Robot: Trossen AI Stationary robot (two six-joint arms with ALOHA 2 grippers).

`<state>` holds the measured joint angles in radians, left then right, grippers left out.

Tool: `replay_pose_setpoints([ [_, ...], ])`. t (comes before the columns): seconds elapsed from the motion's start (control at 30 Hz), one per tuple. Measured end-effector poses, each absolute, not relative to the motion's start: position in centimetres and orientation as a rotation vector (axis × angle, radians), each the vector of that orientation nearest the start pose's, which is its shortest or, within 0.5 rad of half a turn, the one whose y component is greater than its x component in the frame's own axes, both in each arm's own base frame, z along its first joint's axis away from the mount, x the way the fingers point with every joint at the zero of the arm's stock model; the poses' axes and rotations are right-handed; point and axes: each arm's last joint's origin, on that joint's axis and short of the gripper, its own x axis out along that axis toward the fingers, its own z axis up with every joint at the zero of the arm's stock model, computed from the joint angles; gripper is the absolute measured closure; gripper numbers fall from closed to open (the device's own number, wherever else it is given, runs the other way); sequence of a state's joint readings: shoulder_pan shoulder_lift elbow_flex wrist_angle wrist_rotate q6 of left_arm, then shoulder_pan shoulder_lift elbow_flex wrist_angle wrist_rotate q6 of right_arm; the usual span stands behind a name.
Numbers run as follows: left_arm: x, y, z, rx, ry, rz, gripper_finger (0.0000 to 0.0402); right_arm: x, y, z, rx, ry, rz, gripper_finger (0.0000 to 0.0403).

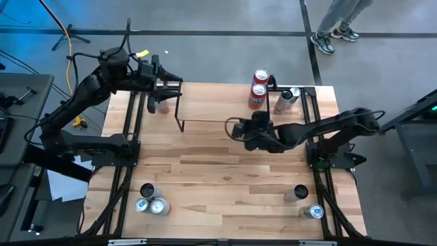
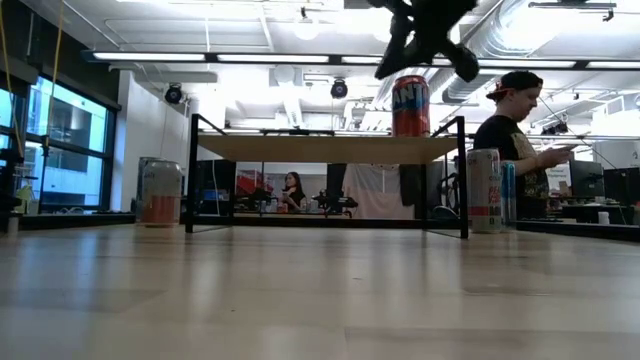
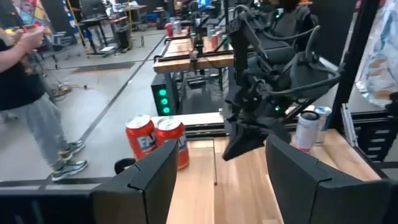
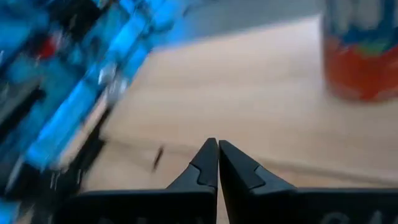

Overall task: Place canned beverage on shelf
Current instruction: Put the red soda can on the shelf aligned with the red soda can

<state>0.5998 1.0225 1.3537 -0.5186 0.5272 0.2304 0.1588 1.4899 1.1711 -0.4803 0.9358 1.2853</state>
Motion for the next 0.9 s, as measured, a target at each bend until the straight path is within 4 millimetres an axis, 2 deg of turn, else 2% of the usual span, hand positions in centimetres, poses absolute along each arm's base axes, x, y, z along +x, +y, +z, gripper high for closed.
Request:
replay_pose_setpoints([
  [0.27,16.1,10.1,44.6,0.117,0.175,0.067,0.0198,31.7,0.4,29.0,0.797,0.117,-1.207,0.0403],
  [0.9,16.0,10.1,44.3,0.127,0.199,0.071,0.0198,31.7,-2.8,29.0,0.848,0.066,-1.289,0.0403],
])
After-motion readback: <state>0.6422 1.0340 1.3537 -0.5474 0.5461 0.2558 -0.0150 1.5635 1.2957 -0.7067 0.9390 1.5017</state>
